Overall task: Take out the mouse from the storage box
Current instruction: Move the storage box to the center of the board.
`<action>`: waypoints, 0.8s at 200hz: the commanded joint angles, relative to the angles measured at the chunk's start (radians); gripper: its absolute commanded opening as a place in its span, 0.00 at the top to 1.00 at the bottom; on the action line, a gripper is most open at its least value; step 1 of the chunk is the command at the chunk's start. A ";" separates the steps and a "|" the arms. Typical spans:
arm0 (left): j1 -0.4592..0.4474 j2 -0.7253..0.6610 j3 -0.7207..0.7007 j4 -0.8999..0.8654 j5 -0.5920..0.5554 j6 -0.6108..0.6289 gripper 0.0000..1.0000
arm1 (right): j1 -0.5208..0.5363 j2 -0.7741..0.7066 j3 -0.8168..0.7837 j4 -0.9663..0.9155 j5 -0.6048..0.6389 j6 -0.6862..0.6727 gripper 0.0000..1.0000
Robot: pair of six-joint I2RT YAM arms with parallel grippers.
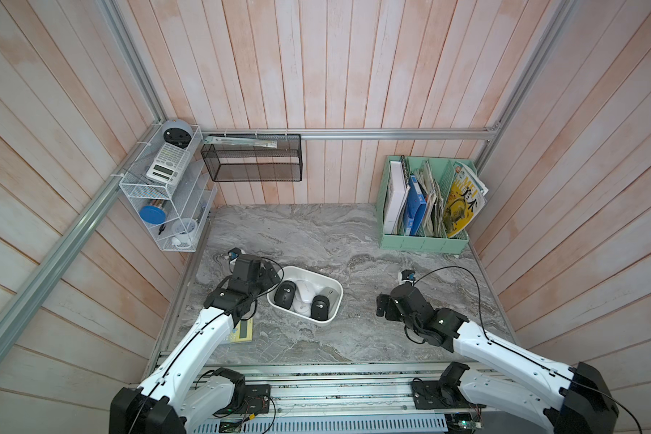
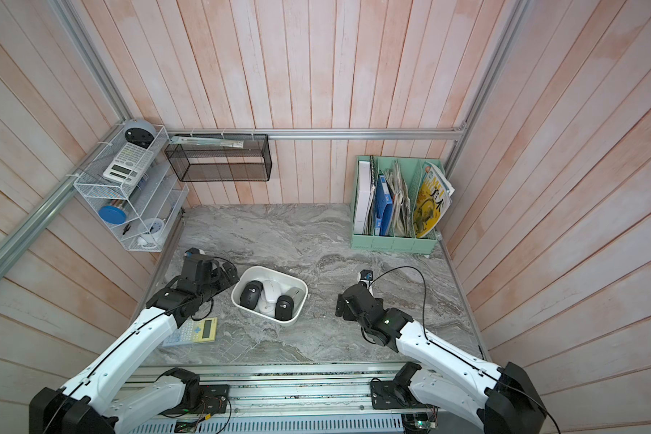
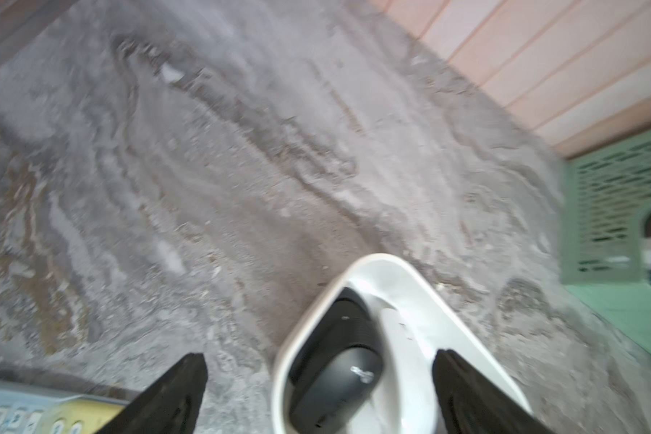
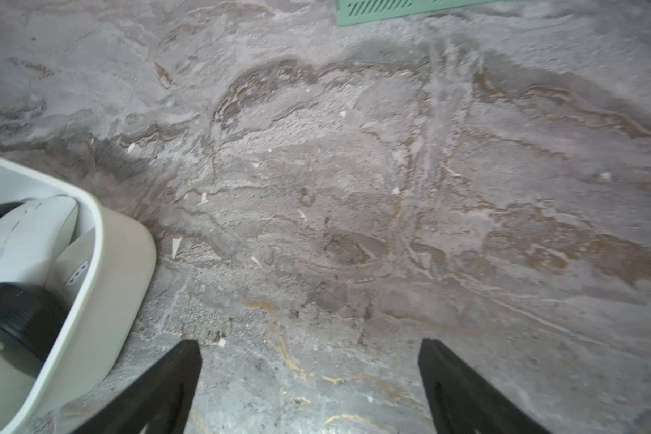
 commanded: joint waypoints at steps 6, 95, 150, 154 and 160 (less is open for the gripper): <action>0.075 0.068 -0.071 0.095 0.223 0.011 0.00 | 0.060 0.092 0.054 0.129 -0.063 0.047 0.02; 0.064 0.180 -0.119 0.301 0.401 0.029 0.00 | 0.122 0.439 0.140 0.430 -0.335 0.123 0.02; -0.045 0.229 -0.122 0.369 0.415 0.023 0.00 | 0.126 0.504 0.166 0.480 -0.397 0.146 0.03; -0.054 0.227 -0.123 0.373 0.415 0.021 0.00 | 0.126 0.503 0.169 0.475 -0.396 0.146 0.02; -0.065 0.224 -0.126 0.384 0.416 0.021 0.00 | 0.125 0.504 0.169 0.465 -0.391 0.145 0.03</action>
